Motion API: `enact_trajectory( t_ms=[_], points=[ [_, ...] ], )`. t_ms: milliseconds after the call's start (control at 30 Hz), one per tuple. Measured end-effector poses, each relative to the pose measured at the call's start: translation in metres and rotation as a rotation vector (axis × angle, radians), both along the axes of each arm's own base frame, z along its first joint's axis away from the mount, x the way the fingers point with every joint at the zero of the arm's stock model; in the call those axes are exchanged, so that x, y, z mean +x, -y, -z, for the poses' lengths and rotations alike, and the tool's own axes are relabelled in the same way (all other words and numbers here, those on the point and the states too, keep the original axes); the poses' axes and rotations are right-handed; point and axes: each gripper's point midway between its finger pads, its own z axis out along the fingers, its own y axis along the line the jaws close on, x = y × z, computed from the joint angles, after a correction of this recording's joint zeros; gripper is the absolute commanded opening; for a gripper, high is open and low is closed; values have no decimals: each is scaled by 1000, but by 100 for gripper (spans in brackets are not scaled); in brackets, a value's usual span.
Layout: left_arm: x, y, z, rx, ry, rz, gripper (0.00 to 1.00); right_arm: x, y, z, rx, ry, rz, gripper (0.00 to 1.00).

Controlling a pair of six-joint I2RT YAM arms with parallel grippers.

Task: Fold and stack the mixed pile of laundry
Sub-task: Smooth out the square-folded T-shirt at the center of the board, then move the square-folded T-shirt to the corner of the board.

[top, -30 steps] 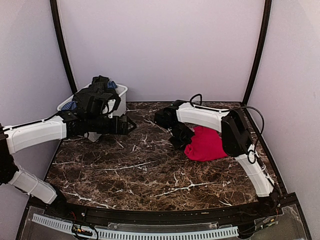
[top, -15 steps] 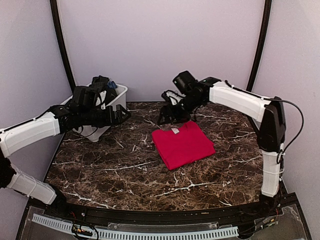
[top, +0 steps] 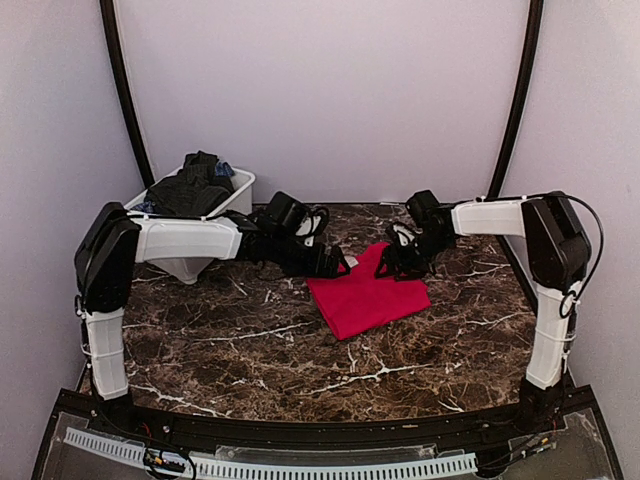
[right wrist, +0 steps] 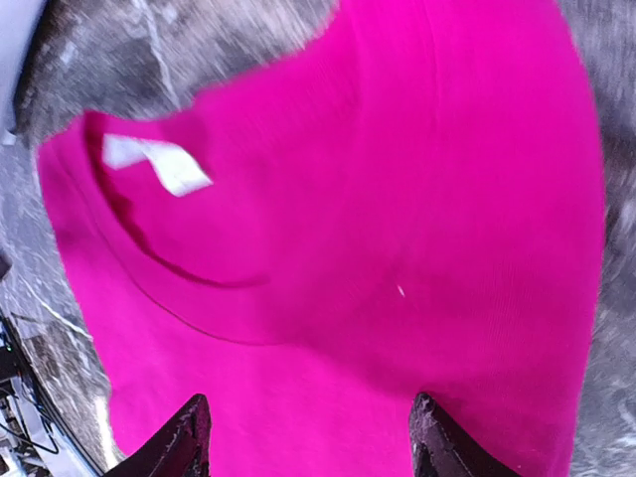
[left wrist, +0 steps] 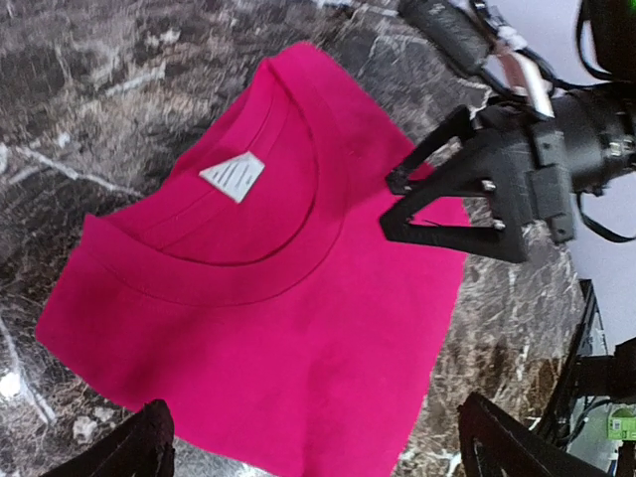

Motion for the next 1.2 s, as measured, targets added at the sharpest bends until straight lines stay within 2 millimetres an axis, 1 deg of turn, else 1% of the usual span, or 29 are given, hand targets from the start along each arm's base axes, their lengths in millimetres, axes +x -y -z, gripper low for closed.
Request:
enact_trajectory(
  t_ms=[67, 133, 167, 233, 367, 467, 533, 567, 633, 700, 800, 867, 933, 967, 1033, 1100, 1133, 1167, 1200],
  points=[
    [4, 6, 27, 28, -38, 0, 99, -12, 4, 17, -12, -40, -1, 64],
    [9, 5, 56, 67, -72, -12, 99, -18, 5, 27, -8, -56, 1, 64],
    [10, 3, 68, 86, -89, -20, 99, -18, 4, 27, 5, -46, 2, 64],
    [12, -4, 86, 117, -116, -37, 99, -21, 5, 27, 21, -31, 12, 64],
    [26, -11, 83, 119, -102, -72, 99, -34, 11, 27, 34, -13, 30, 64],
    [35, -28, 88, 153, -108, -109, 99, -46, 19, 25, -4, -6, 47, 68],
    [40, -41, 88, 176, -110, -132, 99, -56, 14, 21, -37, 4, 32, 71],
    [42, -47, 87, 183, -109, -142, 99, -63, 9, 15, -62, 24, 14, 72],
    [45, -58, 77, 187, -93, -154, 99, -76, -11, 0, -106, 76, -38, 74],
    [47, -71, 57, 183, -62, -172, 99, -84, -36, -19, -146, 138, -85, 75],
    [47, -84, 10, 144, 14, -194, 99, -89, -69, -41, -198, 207, -118, 78],
    [44, -93, -22, 110, 66, -210, 99, -88, -82, -43, -239, 223, -115, 80],
    [41, -101, -49, 84, 114, -226, 99, -87, -92, -31, -309, 220, -110, 82],
    [39, -105, -61, 72, 140, -234, 99, -88, -95, -21, -350, 211, -108, 83],
    [37, -112, -80, 58, 180, -246, 99, -89, -98, 1, -430, 188, -107, 84],
    [35, -116, -87, 60, 201, -253, 99, -92, -96, 21, -499, 163, -104, 86],
    [35, -118, -86, 65, 205, -256, 99, -95, -93, 32, -537, 149, -105, 87],
    [34, -119, -85, 72, 205, -258, 99, -97, -90, 38, -558, 139, -104, 87],
    [33, -120, -82, 80, 202, -258, 99, -97, -90, 40, -562, 137, -100, 87]
  ],
)
